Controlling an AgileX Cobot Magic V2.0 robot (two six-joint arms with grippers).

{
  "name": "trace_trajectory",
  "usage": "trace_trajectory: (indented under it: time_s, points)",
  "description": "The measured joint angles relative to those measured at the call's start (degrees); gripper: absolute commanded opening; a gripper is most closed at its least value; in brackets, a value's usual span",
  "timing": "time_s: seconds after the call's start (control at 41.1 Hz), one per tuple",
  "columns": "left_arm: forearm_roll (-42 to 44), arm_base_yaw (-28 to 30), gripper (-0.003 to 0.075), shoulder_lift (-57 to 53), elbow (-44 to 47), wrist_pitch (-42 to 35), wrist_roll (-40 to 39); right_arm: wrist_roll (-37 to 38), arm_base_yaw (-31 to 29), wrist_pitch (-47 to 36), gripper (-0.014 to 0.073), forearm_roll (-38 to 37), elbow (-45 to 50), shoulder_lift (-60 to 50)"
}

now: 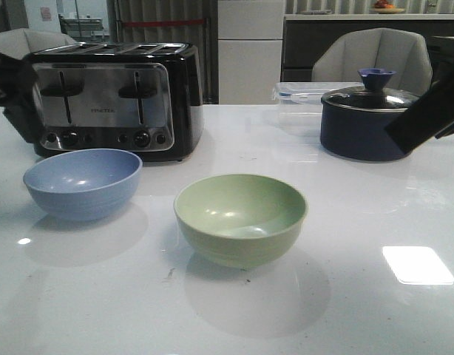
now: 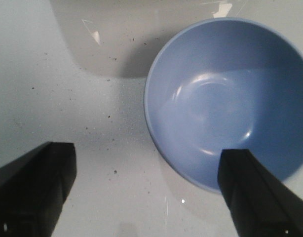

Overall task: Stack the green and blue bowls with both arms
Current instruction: 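Lower the left gripper and grasp the rim of the light blue bowl, then lift the blue bowl with the left gripper over the green bowl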

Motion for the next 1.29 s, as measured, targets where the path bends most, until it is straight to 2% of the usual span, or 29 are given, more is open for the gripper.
trace_trajectory:
  time_s: [0.122, 0.194, 0.486, 0.632, 0.827, 0.972, 1.118, 1.288]
  points:
    - [0.22, 0.0, 0.063, 6.73, -3.61, 0.0, 0.0, 0.0, 0.0, 0.0, 0.0393, 0.1, 0.0, 0.0]
    - [0.22, 0.0, 0.0587, 9.93, -5.16, -0.53, 0.0, 0.0, 0.0, 0.0, 0.0393, 0.07, 0.0, 0.0]
    - [-1.29, 0.0, 0.0228, 15.31, -8.33, -1.09, 0.0, 0.0, 0.0, 0.0, 0.0393, 0.07, 0.0, 0.0]
    - [-1.54, -0.09, 0.0087, 15.31, -8.81, -1.09, 0.0, 0.0, 0.0, 0.0, 0.0393, 0.07, 0.0, 0.0]
    - [-1.74, -0.09, 0.0093, 13.47, -9.05, -0.24, 0.0, 0.0, 0.0, 0.0, 0.0393, 0.07, 0.0, 0.0]
    - [-1.63, -1.17, 0.0093, 8.92, -11.29, 3.56, 0.0, 0.0, 0.0, 0.0, 0.0393, 0.07, 0.0, 0.0]
    - [-1.63, -4.57, 0.0093, 4.32, -15.43, 7.62, 0.0, 0.0, 0.0, 0.0, 0.0393, 0.07, 0.0, 0.0]
    - [-1.63, -11.41, 0.0093, 2.64, -19.84, 10.86, 0.0, 0.0, 0.0, 0.0, 0.0393, 0.07, 0.0, 0.0]
